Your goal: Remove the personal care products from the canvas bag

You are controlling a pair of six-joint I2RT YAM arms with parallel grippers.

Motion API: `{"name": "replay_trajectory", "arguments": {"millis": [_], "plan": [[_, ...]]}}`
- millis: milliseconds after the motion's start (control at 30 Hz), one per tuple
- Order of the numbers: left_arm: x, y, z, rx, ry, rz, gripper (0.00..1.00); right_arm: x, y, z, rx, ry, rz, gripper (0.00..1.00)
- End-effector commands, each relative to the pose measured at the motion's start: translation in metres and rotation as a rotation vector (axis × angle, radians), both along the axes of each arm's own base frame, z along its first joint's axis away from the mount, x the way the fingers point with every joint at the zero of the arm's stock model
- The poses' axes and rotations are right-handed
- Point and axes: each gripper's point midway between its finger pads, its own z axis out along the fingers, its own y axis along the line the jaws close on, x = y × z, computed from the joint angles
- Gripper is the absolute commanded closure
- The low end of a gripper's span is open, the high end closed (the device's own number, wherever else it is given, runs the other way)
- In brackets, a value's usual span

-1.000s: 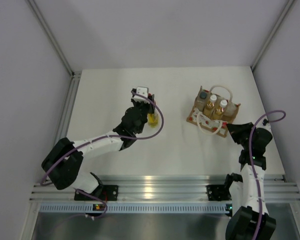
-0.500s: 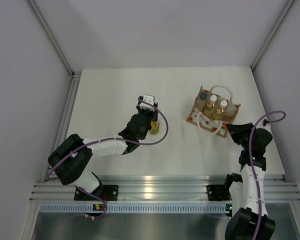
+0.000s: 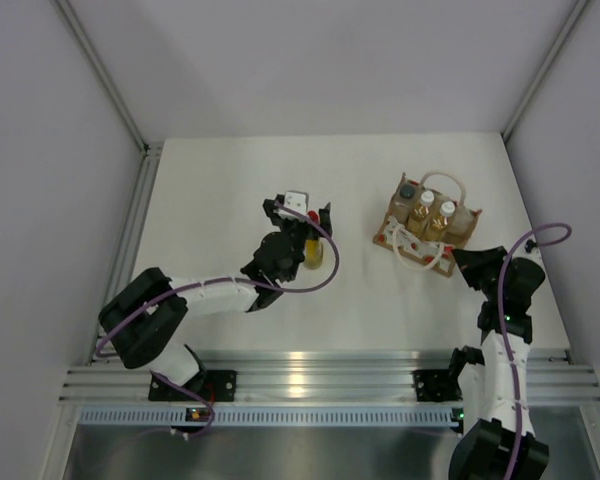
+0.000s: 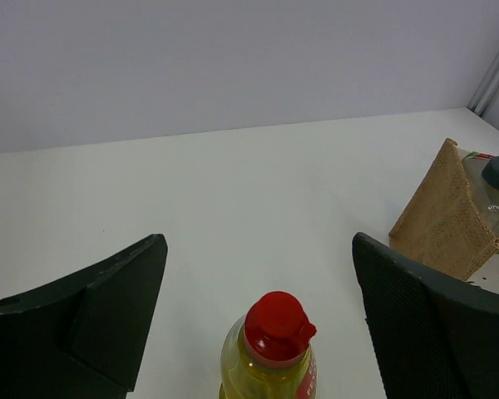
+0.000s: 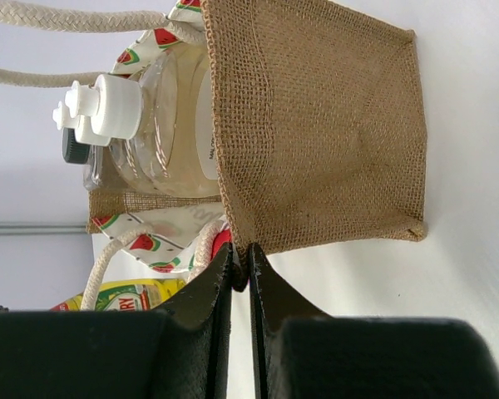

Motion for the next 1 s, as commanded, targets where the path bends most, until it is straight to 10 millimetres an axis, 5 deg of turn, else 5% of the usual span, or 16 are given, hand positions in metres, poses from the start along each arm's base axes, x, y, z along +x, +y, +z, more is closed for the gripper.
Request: {"name": "replay_trajectory", "arguments": {"millis": [0,167,200,300,400,433,500,567,700,733,833,933,967], "plan": [[-0.005,0.004,0.038,-0.096,-0.064,0.017,0.02,-0.004,0.002,0.000,0.009,0.021,0.008,0.92],[-0.012,-0.016,0.059,-0.093,-0.012,-0.052,0.02,-0.005,0.002,-0.001,0.001,0.018,0.007,0.92],[-0.012,-0.024,0.079,-0.118,-0.017,-0.072,0.02,-0.005,0.001,-0.002,0.000,0.021,0.006,0.92],[-0.017,-0.055,0.078,-0.079,0.071,-0.168,0.02,-0.006,0.002,-0.002,-0.002,0.018,0.008,0.91],[-0.023,-0.087,0.094,-0.055,0.104,-0.239,0.02,-0.006,0.003,0.001,-0.009,0.009,0.017,0.91],[-0.026,-0.099,0.113,-0.079,0.090,-0.272,0.02,-0.006,0.003,0.003,-0.014,0.003,0.018,0.91],[-0.029,-0.122,0.105,-0.046,0.132,-0.351,0.02,-0.006,0.003,0.003,-0.024,-0.001,0.021,0.91],[-0.030,-0.142,0.124,-0.077,0.129,-0.414,0.02,-0.006,0.003,0.004,-0.028,-0.004,0.022,0.91],[-0.037,-0.190,0.118,-0.057,0.173,-0.582,0.02,-0.007,0.004,0.003,-0.030,-0.003,0.034,0.90],[-0.036,-0.203,0.104,-0.041,0.194,-0.606,0.02,-0.007,0.005,0.003,-0.029,-0.003,0.039,0.91],[-0.039,-0.224,0.109,-0.042,0.176,-0.664,0.02,-0.007,0.006,0.003,-0.037,-0.004,0.049,0.91],[-0.036,-0.248,0.097,-0.016,0.172,-0.701,0.02,-0.007,0.006,0.002,-0.037,-0.003,0.049,0.91],[-0.033,-0.259,0.079,0.004,0.191,-0.708,0.03,-0.007,0.006,0.001,-0.036,-0.002,0.048,0.91]]}}
